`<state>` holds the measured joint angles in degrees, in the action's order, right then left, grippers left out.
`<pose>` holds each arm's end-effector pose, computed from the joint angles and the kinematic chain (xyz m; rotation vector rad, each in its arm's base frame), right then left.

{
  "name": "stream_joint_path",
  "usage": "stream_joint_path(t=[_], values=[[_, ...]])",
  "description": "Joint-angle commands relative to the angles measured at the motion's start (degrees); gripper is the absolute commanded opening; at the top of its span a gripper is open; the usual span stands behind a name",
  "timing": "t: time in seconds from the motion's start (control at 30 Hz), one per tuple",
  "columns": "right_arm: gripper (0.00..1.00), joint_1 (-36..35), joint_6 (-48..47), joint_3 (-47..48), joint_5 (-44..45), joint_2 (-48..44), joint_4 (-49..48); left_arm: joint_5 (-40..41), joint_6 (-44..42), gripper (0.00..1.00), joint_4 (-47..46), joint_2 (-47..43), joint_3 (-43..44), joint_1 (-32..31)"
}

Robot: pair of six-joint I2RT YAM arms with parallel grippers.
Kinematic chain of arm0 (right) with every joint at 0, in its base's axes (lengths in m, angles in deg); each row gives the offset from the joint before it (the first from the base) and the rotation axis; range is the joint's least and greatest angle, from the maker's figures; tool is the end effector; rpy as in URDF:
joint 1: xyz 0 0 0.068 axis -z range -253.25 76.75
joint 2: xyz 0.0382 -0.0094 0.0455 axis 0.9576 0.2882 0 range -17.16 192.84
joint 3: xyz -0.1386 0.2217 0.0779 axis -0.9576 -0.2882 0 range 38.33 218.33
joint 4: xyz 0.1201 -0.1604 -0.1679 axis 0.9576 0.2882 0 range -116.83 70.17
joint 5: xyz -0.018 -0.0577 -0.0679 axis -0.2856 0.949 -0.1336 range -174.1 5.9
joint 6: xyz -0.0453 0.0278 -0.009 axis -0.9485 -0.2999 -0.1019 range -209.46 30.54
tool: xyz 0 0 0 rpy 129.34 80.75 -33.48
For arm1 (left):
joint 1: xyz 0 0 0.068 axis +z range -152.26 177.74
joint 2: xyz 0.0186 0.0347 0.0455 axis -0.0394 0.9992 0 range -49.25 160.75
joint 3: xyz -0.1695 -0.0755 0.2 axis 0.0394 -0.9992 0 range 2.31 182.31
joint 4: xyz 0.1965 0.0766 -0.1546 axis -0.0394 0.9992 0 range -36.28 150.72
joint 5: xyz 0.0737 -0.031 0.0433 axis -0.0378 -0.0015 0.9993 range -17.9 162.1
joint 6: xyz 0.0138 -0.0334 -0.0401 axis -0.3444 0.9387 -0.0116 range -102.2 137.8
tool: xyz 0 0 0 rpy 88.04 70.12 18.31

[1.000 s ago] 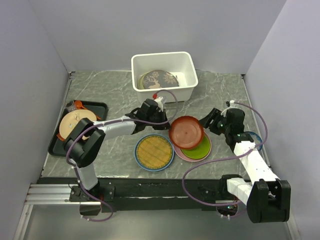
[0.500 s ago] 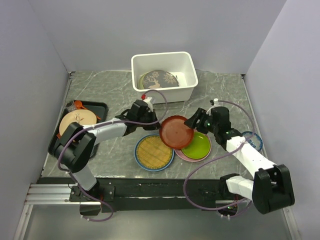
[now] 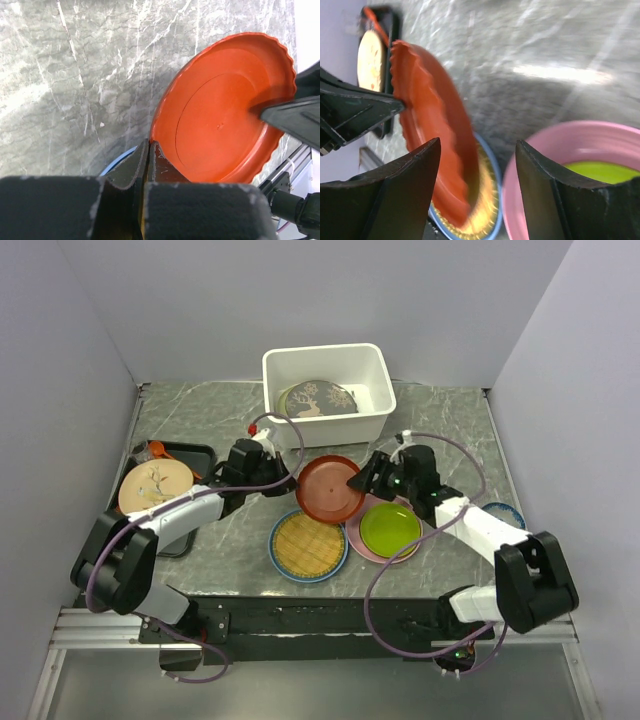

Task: Place the plates into the plastic bin on the countertop
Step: Pick up the plate at the center of the board, then place the plate in the plastic bin.

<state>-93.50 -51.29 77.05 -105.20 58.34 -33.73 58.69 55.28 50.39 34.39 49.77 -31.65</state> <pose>0.2573 0.1085 0.2171 0.1085 2.2114 0.9797 0.2706 -0.1618 0.2207 -0.0150 2.2747 -0.9039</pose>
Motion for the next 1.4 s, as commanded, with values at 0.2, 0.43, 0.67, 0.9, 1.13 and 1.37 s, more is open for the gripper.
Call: stream_joint_path(t=[0.2, 0.43, 0.67, 0.9, 1.13, 1.37], values=[[0.57, -4.3, 1.5, 4.8, -2.6, 4.0, -6.4, 2.6, 1.0, 0.01, -0.2, -3.5, -0.4, 0.4], [0.15, -4.2, 0.5, 4.2, -1.6, 2.0, -5.2, 2.4, 1.1, 0.01, -0.5, -2.7, -0.6, 0.6], [0.0, -4.3, 1.2, 3.6, -2.3, 2.4, -6.4, 3.8, 0.1, 0.68, -0.2, -3.6, -0.8, 0.7], [0.0, -4.2, 0.9, 3.7, -1.7, 2.3, -5.6, 9.4, -1.4, 0.99, 0.8, -8.3, -1.9, 0.7], [0.0, -4.3, 0.2, 5.2, -1.5, 2.8, -4.3, 11.7, -0.9, 0.99, 0.1, -11.5, -4.0, 1.7], [0.0, -4.2, -0.9, 7.0, -1.7, 3.0, -2.8, 11.9, 0.7, 0.99, 0.1, -15.8, -8.4, 6.2]])
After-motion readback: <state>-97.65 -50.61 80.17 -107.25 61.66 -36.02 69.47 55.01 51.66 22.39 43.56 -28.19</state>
